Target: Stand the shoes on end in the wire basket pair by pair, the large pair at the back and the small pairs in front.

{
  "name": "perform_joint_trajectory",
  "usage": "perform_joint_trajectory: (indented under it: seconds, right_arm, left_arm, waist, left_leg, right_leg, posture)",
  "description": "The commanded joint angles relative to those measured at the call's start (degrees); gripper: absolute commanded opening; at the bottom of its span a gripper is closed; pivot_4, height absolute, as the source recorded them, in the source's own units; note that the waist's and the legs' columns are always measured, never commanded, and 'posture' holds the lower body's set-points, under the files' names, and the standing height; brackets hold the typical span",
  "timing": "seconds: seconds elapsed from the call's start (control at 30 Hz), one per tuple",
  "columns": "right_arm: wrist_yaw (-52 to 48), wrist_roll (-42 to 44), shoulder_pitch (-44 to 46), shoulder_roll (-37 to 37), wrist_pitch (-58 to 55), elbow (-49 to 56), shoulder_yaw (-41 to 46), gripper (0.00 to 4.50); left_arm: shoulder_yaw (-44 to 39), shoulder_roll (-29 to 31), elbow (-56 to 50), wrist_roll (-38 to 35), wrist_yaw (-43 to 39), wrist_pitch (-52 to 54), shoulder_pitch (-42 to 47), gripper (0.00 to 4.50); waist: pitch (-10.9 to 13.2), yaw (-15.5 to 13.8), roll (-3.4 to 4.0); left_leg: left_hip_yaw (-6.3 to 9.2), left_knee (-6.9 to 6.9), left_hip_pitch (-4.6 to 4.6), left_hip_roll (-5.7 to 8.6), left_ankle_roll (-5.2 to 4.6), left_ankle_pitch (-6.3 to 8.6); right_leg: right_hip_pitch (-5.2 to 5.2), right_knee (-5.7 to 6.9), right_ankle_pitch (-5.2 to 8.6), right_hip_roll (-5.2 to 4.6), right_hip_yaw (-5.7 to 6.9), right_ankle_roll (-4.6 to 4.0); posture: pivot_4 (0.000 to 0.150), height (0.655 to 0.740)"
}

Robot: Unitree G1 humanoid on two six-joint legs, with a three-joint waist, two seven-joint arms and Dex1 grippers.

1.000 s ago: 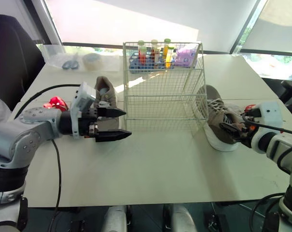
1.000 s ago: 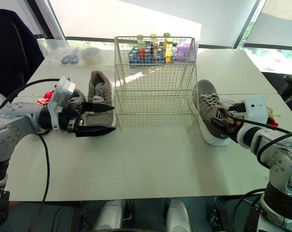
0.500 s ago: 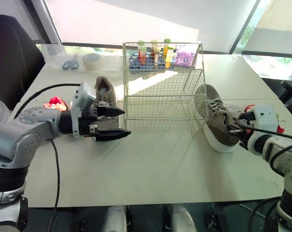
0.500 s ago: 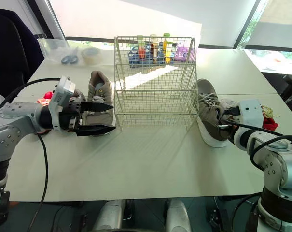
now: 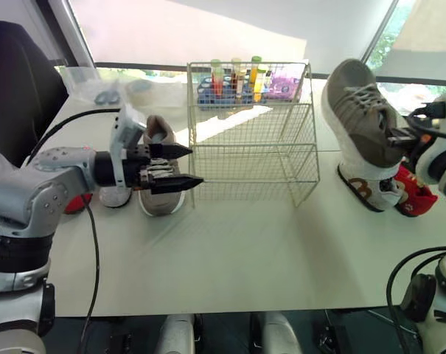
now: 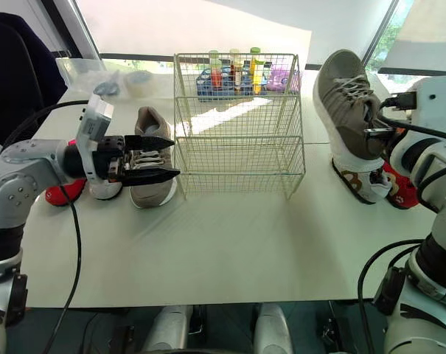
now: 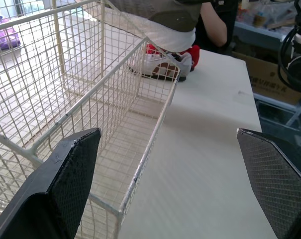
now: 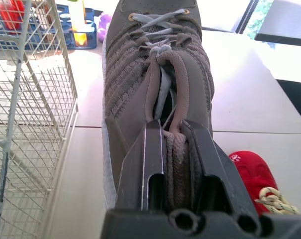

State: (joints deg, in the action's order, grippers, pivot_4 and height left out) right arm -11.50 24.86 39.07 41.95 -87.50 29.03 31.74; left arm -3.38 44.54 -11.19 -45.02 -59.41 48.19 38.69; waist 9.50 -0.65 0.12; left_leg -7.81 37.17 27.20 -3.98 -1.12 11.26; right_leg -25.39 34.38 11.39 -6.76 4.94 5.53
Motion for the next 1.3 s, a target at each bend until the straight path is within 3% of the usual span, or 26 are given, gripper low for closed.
perform_joint_trajectory:
  seconds: [0.03, 0.17, 0.37, 0.6, 0.8, 1.17, 1.3]
  right_arm:
    - [-1.5, -0.1, 5.9, 4.7, 3.7, 0.0, 0.8, 0.03]
    - [-8.8, 3.1, 9.9, 9.8, 11.2, -1.8, -0.5, 0.03]
    - [-25.5, 8.7, 8.4, 17.8, 25.3, -1.6, -4.0, 0.03]
    - [-38.1, 8.6, 7.6, 20.5, 41.7, -2.7, -12.3, 0.03]
    - [-41.6, 6.6, 8.1, 19.8, 50.2, -4.1, -18.4, 0.03]
    - [-44.6, 5.7, 12.9, 19.1, 55.0, -6.3, -23.2, 0.03]
    - [-45.4, 5.2, 13.9, 19.1, 55.7, -7.4, -24.0, 0.03]
  left_arm:
    - [-0.5, -1.0, 3.7, 1.2, 0.1, -1.3, 4.2, 4.5]
    - [-2.0, -2.4, 13.3, 0.6, -0.5, 0.4, 10.5, 4.5]
    - [-2.6, -2.2, 31.7, 2.2, -3.8, 1.2, 22.7, 4.5]
    - [-1.0, -2.3, 48.4, 7.3, -8.6, 0.5, 35.3, 4.5]
    - [-1.7, -3.3, 52.5, 9.0, -11.6, 1.4, 38.9, 4.5]
    - [0.4, -4.7, 51.7, 13.0, -13.8, 1.0, 37.7, 4.5]
    - [0.0, -5.2, 51.6, 13.8, -14.3, 1.0, 37.2, 3.19]
  waist:
    - [0.0, 0.0, 0.02]
    - [0.1, 0.1, 0.09]
    - [0.1, 0.4, 0.06]
    - [0.1, 0.3, -0.01]
    - [0.1, 0.2, -0.02]
    - [0.2, 0.2, -0.11]
    - [0.2, 0.1, -0.11]
  left_leg:
    - [0.0, 0.01, 0.0, 0.0, 0.0, 0.0]
    - [0.01, -0.01, 0.01, 0.0, 0.0, 0.0]
    - [0.02, -0.04, -0.03, 0.0, 0.0, 0.0]
    - [0.02, 0.07, 0.02, 0.01, 0.0, 0.0]
    - [0.02, 0.08, 0.05, 0.01, 0.0, 0.0]
    - [0.04, 0.24, 0.07, 0.01, 0.0, 0.0]
    - [0.07, 0.32, 0.07, 0.01, 0.01, 0.0]
  right_leg:
    - [-0.01, 0.01, 0.0, 0.0, 0.0, 0.0]
    - [-0.04, 0.04, 0.01, 0.0, 0.0, 0.01]
    - [-0.02, 0.06, -0.05, 0.02, 0.0, 0.28]
    - [-0.02, 0.09, -0.04, -0.01, 0.0, 0.27]
    - [-0.04, 0.11, -0.03, -0.01, 0.0, 0.27]
    - [-0.16, 0.52, 0.06, -0.05, 0.0, 0.29]
    - [-0.21, 0.7, 0.13, -0.06, 0.0, 0.21]
  posture:
    - [0.15, 0.74]
    - [0.15, 0.74]
    - [0.15, 0.74]
    - [0.15, 0.74]
    - [0.15, 0.74]
    - [0.15, 0.74]
    - [0.15, 0.74]
